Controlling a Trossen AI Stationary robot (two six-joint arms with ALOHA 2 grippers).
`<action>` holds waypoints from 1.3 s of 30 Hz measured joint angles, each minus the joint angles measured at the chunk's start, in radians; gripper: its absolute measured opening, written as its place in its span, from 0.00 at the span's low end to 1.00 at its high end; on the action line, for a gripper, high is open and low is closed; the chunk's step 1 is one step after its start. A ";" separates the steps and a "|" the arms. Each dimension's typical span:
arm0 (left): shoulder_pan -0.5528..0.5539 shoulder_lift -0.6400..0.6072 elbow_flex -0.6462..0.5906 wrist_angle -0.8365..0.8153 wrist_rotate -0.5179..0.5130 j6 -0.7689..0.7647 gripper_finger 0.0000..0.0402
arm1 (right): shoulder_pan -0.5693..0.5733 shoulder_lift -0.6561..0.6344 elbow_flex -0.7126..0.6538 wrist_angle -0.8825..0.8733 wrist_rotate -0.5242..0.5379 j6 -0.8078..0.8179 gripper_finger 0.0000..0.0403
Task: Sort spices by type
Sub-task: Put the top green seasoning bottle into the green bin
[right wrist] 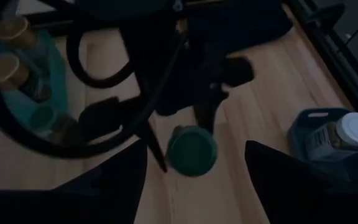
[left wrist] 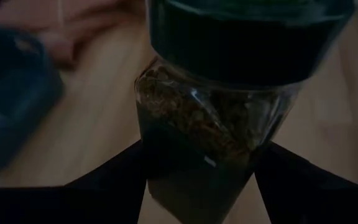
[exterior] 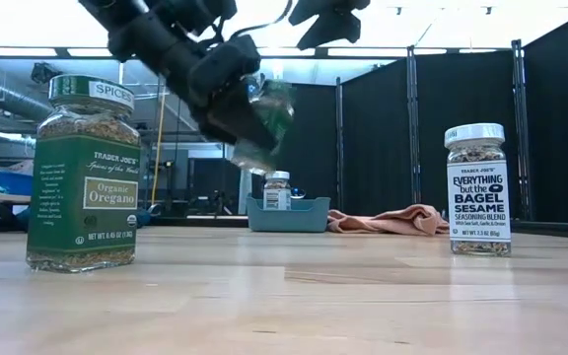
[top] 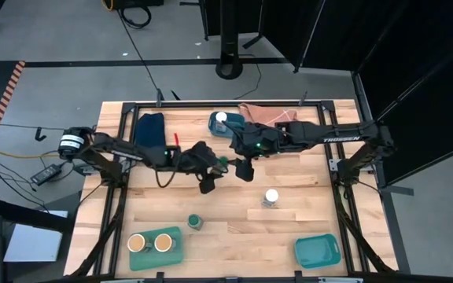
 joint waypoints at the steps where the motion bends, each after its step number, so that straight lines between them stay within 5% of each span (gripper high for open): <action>1: 0.002 0.000 0.014 0.005 -0.001 0.017 0.62 | 0.003 0.000 0.008 -0.019 0.002 -0.011 0.69; 27: 0.022 -0.006 0.044 0.012 -0.021 0.072 0.62 | -0.004 0.082 0.034 -0.045 0.059 -0.120 0.69; 39: 0.022 -0.006 0.043 0.021 -0.023 0.076 0.62 | -0.046 0.110 0.034 -0.045 -0.062 -0.095 0.72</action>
